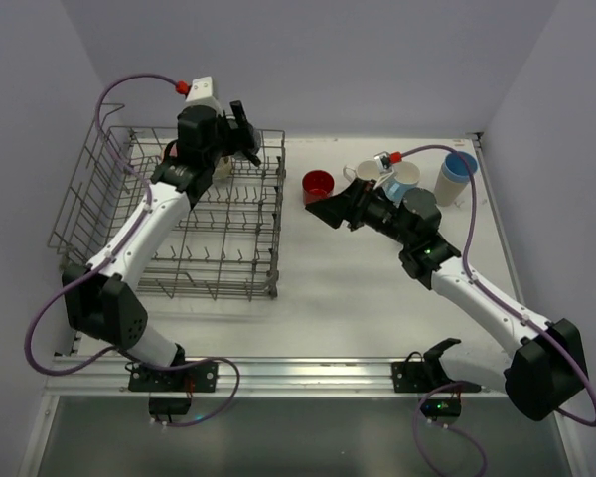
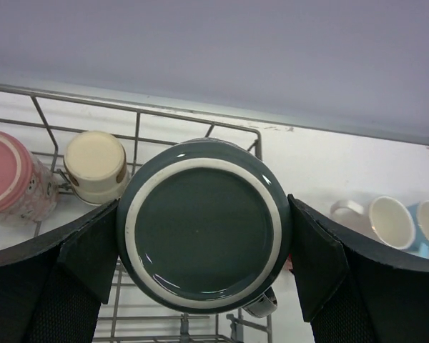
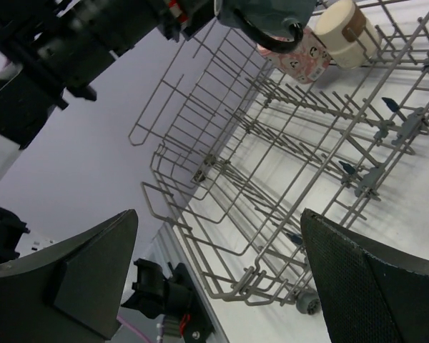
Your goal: Unload the cups from the dish rack
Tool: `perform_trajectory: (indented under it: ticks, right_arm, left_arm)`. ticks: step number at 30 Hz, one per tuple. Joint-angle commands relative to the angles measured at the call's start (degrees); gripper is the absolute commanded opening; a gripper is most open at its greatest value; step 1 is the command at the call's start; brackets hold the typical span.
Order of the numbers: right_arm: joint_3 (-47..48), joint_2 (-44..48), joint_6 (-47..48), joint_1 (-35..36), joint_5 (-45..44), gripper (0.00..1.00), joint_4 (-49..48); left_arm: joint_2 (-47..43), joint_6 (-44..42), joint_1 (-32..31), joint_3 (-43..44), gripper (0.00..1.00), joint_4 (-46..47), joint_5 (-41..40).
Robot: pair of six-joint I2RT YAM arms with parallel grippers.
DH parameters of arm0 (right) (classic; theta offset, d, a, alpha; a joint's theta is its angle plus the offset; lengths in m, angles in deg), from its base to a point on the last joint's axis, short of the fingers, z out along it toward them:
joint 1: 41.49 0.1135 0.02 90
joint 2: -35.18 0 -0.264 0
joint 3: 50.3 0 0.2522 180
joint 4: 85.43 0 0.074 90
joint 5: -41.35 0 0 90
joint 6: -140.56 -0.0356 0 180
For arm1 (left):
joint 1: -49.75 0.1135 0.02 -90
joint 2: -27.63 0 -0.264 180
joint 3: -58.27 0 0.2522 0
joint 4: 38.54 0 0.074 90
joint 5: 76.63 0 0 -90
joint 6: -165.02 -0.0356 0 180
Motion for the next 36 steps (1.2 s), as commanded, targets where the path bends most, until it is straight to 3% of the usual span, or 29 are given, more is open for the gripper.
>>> perform_trajectory:
  ticks: [1,5,12,19,26,27,30,32,33,34,36]
  right_arm:
    - [5.23,-3.11,-3.86,0.45,2.15,0.98,-6.66]
    - [6.73,-6.11,-7.11,0.54,4.34,0.96,-10.09]
    - [5.07,-7.17,-9.84,0.45,5.58,0.94,-17.65]
    - [3.22,-7.69,-13.97,0.45,9.17,0.90,-25.12]
    - [3.31,-9.01,-18.63,1.33,11.28,0.77,-29.70]
    - [3.48,-9.27,-18.98,1.68,11.46,0.68,-30.14]
    - [4.36,-10.33,-20.12,2.21,11.99,0.56,-31.72]
    - [4.80,-11.38,-21.78,2.47,12.34,0.41,-33.30]
    - [4.71,-11.73,-22.49,2.65,12.08,0.34,-34.35]
    - [4.45,-12.00,-23.11,2.82,11.99,0.21,-36.45]
    - [3.75,-12.44,-24.69,2.91,11.82,0.09,-39.00]
  left_arm:
    - [-7.40,2.87,-0.07,-3.08,0.20,6.54,6.07]
    - [-14.35,8.84,-0.07,-10.03,0.20,10.05,16.78]
    - [-25.43,22.89,-0.07,-24.18,0.19,26.02,36.39]
    - [-31.94,30.64,-0.16,-33.32,0.20,36.85,44.14]
    - [-31.51,38.73,-0.51,-38.78,0.20,49.24,48.89]
    - [-31.24,39.26,-0.60,-39.30,0.20,49.61,49.07]
    - [-30.89,39.27,-1.21,-39.92,0.21,50.22,48.98]
    - [-30.63,39.36,-1.74,-40.19,0.25,50.75,48.81]
    - [-30.54,39.36,-1.91,-40.54,0.27,51.01,48.54]
    - [-30.54,39.44,-2.18,-40.71,0.32,51.36,48.37]
    - [-30.89,39.44,-2.62,-41.06,0.39,51.81,47.49]
